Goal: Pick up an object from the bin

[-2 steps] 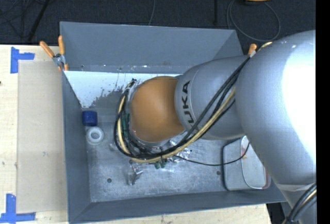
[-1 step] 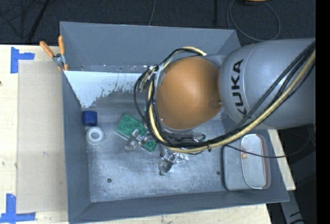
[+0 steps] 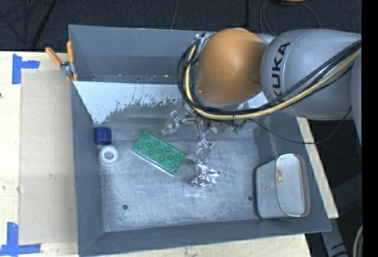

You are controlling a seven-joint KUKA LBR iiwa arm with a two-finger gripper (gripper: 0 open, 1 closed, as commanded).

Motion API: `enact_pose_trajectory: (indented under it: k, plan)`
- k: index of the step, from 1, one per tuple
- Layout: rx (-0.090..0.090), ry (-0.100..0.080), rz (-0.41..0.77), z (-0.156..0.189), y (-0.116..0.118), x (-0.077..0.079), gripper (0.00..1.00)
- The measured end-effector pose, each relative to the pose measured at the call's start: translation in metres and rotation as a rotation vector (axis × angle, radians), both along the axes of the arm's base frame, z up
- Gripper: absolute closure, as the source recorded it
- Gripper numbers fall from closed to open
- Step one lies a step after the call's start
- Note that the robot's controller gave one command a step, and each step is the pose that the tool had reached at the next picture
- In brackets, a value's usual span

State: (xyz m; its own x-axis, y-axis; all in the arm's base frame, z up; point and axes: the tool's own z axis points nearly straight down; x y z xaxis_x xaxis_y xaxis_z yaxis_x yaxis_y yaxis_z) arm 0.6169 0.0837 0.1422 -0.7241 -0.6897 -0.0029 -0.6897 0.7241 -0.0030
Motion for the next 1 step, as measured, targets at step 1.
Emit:
enact_pose_trajectory:
  k: [1]
  plan:
    - [0.011,-0.009,-0.087,-0.0585,-0.0246,-0.0130,0.00]
